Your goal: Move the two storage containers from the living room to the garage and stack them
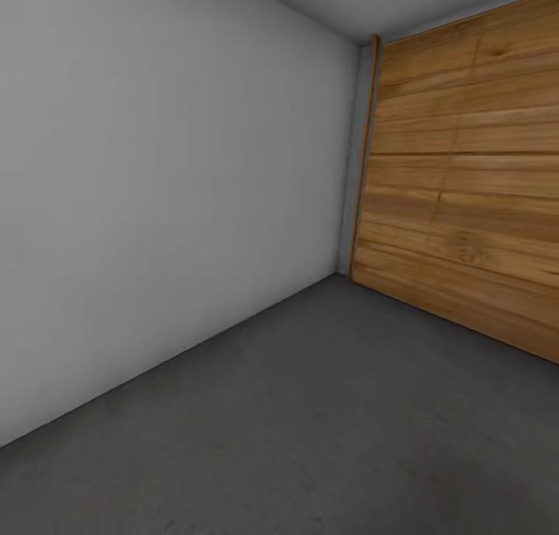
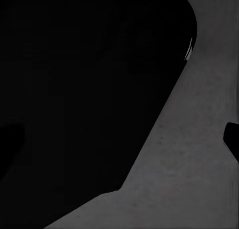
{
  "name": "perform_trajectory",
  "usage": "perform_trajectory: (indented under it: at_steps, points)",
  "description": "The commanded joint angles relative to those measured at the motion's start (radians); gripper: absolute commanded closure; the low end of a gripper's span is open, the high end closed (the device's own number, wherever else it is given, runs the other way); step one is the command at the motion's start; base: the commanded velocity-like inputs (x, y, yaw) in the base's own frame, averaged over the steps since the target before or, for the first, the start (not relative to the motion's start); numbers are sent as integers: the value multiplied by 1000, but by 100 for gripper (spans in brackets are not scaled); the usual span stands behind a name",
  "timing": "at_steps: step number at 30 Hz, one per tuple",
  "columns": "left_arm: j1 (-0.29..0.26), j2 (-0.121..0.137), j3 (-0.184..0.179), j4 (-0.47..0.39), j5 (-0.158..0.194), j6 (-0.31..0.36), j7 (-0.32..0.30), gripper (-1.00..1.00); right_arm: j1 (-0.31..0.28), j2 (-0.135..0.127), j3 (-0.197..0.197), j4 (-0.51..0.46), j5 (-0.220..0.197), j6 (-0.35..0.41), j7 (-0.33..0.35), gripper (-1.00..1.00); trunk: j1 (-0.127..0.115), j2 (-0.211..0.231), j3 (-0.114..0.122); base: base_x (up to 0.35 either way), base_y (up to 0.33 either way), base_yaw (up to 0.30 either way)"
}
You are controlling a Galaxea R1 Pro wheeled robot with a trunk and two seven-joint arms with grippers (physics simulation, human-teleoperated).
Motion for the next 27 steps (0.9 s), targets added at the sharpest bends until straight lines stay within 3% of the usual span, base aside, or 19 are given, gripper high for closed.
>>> perform_trajectory:
  at_steps: [1, 27]
  points:
    - [0, 0, 0, 0, 0, -2, 0, -100, 0, 0, 7, 0, -7, 0, 0, -100, 0, 0, -1, 0, 0, 275]
    - [0, 0, 0, 0, 0, -2, 0, -100, 0, 0, 7, 0, -7, 0, 0, -100, 0, 0, -1, 0, 0, 275]
